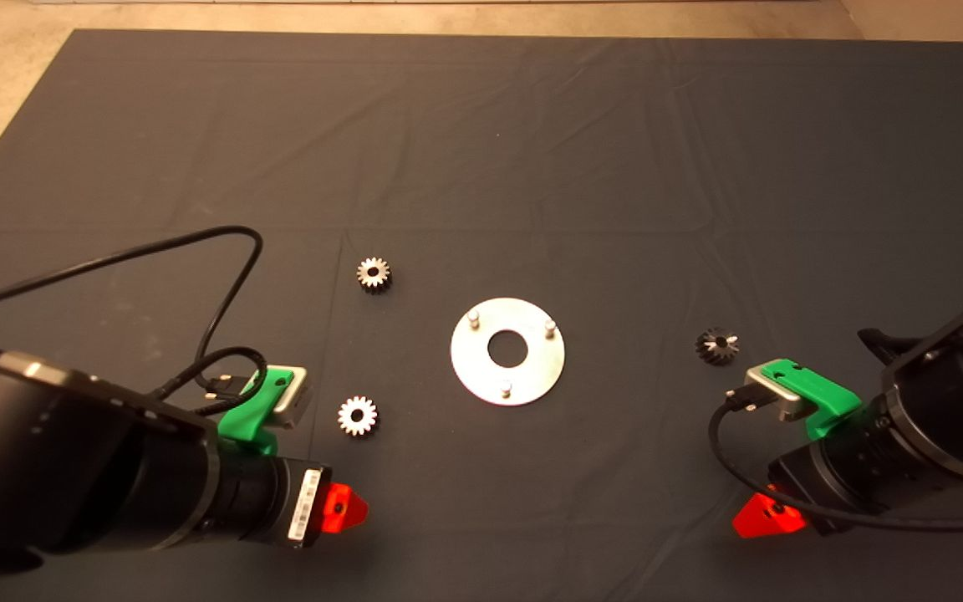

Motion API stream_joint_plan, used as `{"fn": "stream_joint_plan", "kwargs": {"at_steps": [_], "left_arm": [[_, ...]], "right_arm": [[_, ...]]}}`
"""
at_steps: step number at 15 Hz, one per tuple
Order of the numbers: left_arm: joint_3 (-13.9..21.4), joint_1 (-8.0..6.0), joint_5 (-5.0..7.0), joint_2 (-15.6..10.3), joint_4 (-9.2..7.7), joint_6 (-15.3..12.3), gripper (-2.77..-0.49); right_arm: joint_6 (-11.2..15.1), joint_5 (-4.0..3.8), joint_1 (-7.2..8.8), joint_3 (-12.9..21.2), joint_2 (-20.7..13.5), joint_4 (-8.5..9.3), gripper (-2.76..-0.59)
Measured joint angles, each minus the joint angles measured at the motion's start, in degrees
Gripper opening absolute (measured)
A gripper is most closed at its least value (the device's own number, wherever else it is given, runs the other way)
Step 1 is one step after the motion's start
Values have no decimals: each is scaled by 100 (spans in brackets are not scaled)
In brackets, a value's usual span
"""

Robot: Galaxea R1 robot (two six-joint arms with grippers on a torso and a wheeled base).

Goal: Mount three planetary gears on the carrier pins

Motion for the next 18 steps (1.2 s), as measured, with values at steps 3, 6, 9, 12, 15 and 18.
{"fn": "stream_joint_plan", "kwargs": {"at_steps": [3,6,9,12,15,18], "left_arm": [[0,0,0,0,-1,0,-50],[0,0,0,0,0,2,-50],[0,0,2,0,-2,2,-50],[0,0,0,0,0,2,-50],[0,0,0,-2,-2,2,-50],[0,0,0,0,0,5,-50]], "right_arm": [[0,0,22,0,-20,0,-61],[-23,0,22,0,-24,0,-61],[-163,2,22,-52,-60,0,-61],[-509,-2,23,-345,-168,0,-61],[-905,2,22,-694,-214,-4,-61],[-1199,5,23,-965,-245,-20,-61]]}}
